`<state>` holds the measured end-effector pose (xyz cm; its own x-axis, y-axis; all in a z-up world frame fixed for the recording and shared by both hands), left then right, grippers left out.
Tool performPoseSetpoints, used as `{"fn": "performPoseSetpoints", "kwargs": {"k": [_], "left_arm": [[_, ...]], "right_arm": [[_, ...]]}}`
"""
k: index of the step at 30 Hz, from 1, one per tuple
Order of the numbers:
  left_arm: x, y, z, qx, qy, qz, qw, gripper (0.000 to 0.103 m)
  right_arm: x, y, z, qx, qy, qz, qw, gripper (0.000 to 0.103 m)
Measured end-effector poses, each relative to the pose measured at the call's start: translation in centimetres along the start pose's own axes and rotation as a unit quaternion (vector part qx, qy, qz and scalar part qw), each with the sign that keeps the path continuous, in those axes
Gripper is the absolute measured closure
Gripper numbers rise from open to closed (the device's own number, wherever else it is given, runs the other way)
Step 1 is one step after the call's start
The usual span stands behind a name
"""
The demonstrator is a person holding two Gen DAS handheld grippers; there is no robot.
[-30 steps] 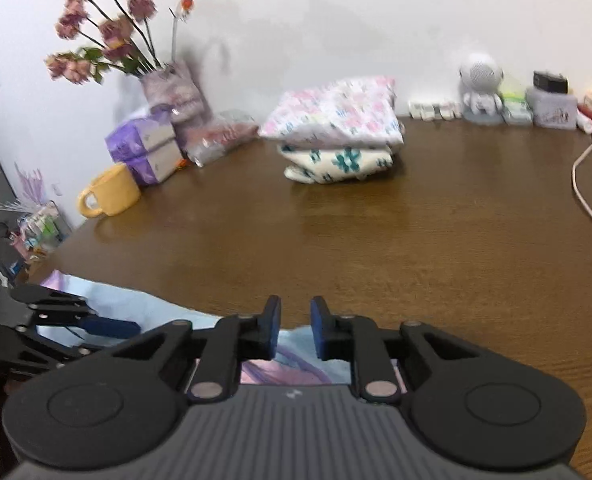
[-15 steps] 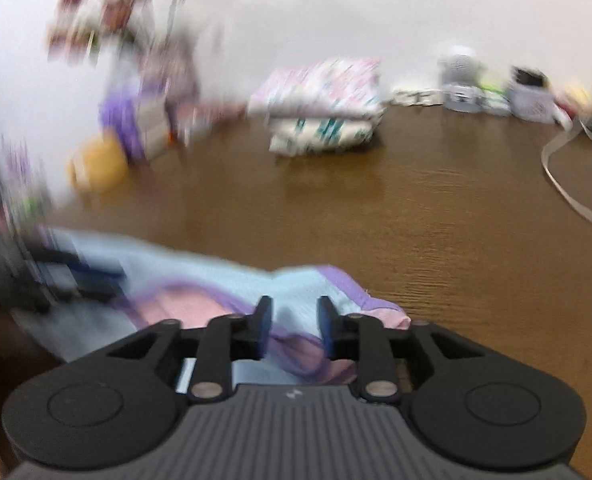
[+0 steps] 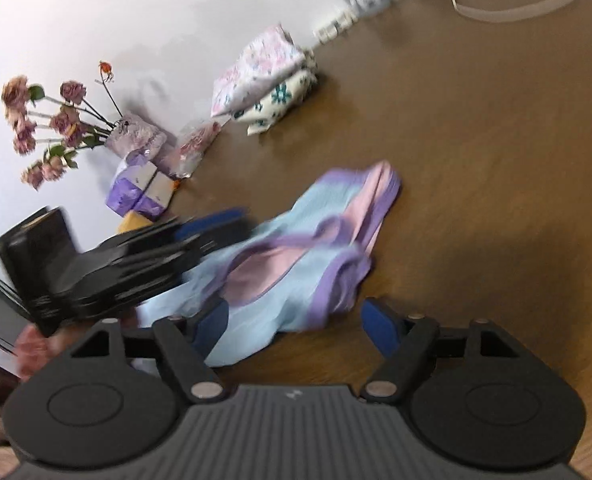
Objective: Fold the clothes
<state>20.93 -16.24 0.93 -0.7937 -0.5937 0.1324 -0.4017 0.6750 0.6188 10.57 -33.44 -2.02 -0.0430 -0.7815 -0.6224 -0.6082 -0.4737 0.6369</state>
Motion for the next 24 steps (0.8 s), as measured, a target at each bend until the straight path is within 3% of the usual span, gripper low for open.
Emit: {"fn": "performPoseSetpoints", "kwargs": {"k": [5,13,18,24], "left_arm": [[-0.3,-3.6,1.2,-0.032,0.02,0.019,0.9991,0.084],[-0.8,-3.1,1.8,0.0,0.046,0.029,0.9985,0.084],[-1.1,-2.6,2.2,0.015,0.058,0.035,0.9976,0.084],[-1.1,-2.4,2.2,0.017,0.063,0.035,0.9973,0.084]], "right_arm": [[0.6,-1.7,0.0,0.007,-0.065,0.004,0.998,0.037],[1.1,-3.2,-1.5,0.071,-0.145,0.029,0.986,0.038],[1.0,-4.4,-1.7,0.087,-0.178,0.042,0.979,0.059],[1.2,-4.9,-2.2,0.112,-0.211,0.059,0.969,0.06]]}}
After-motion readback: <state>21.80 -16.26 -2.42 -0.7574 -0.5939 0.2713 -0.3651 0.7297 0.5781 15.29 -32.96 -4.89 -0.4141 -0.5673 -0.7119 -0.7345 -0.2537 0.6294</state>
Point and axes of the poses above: each gripper's, at about its wrist camera, not at the fingertips, and y roughly against the way its jaws point, x to its right, z to its underside, the point moved 6 cm from there along -y, roughly the way its jaws point, and after that the axes turned 7 degrees about z, right-handed, at the moved point
